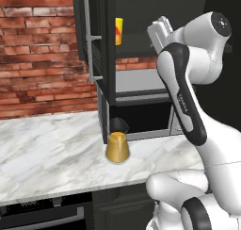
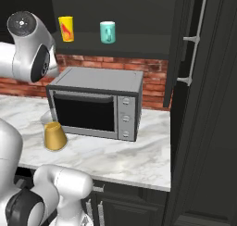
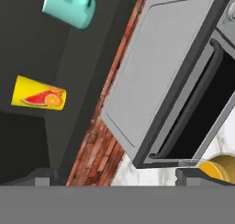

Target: There is a tray on the dining counter. Grab the cup, mug, and pitcher and place them on the tray. The pitcher may be placed next to the tray if it cannot fit the tray.

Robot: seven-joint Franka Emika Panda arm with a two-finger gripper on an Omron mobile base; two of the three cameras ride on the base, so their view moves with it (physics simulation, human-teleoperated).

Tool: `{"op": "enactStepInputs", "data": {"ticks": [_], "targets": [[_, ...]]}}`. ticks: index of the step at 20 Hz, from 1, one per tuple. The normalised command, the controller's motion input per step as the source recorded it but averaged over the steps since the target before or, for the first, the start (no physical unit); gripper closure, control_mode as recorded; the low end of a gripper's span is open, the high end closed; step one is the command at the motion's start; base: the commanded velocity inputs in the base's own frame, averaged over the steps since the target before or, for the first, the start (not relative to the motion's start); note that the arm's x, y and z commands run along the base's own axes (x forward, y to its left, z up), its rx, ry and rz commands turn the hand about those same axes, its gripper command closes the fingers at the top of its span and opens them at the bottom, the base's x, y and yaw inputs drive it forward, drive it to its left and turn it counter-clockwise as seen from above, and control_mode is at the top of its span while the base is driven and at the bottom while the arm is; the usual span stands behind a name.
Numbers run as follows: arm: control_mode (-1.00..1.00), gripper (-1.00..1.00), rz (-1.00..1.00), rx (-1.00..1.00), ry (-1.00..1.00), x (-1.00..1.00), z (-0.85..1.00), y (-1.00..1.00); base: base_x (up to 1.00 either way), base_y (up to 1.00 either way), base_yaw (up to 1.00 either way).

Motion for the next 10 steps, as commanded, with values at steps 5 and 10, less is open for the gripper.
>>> {"op": "enactStepInputs", "data": {"ticks": [5, 10], "targets": [[-1.0, -1.0, 0.0, 0.2, -0.01, 0.3, 0.2, 0.0, 0.0, 0.0, 0.0], [-1.0, -1.0, 0.0, 0.12, -0.01, 0.45, 0.0, 0.0, 0.0, 0.0, 0.0]]}}
